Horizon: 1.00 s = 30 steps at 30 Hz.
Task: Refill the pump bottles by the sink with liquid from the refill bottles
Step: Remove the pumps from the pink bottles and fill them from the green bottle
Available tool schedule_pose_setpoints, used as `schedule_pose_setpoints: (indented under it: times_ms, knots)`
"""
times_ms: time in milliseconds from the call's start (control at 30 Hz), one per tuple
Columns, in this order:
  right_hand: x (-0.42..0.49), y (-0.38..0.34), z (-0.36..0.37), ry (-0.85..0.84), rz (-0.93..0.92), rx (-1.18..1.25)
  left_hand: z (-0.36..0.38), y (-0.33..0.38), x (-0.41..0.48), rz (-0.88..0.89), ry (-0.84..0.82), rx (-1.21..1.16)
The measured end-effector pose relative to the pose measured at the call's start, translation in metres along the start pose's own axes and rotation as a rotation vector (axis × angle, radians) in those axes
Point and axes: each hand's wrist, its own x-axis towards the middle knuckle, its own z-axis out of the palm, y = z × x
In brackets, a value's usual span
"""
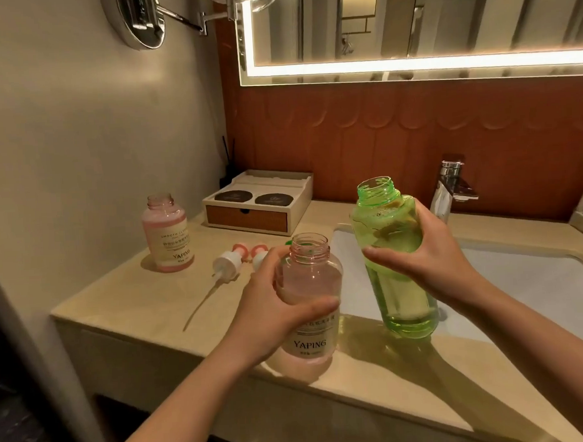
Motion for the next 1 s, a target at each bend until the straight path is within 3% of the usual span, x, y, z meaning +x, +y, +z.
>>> schedule_pose_setpoints:
  times_ms: [1000]
  knots:
    - [-0.003,-0.008,-0.026,-0.323,-0.109,-0.445,0.038,-0.030,0.003,0.087,0.129,-0.013]
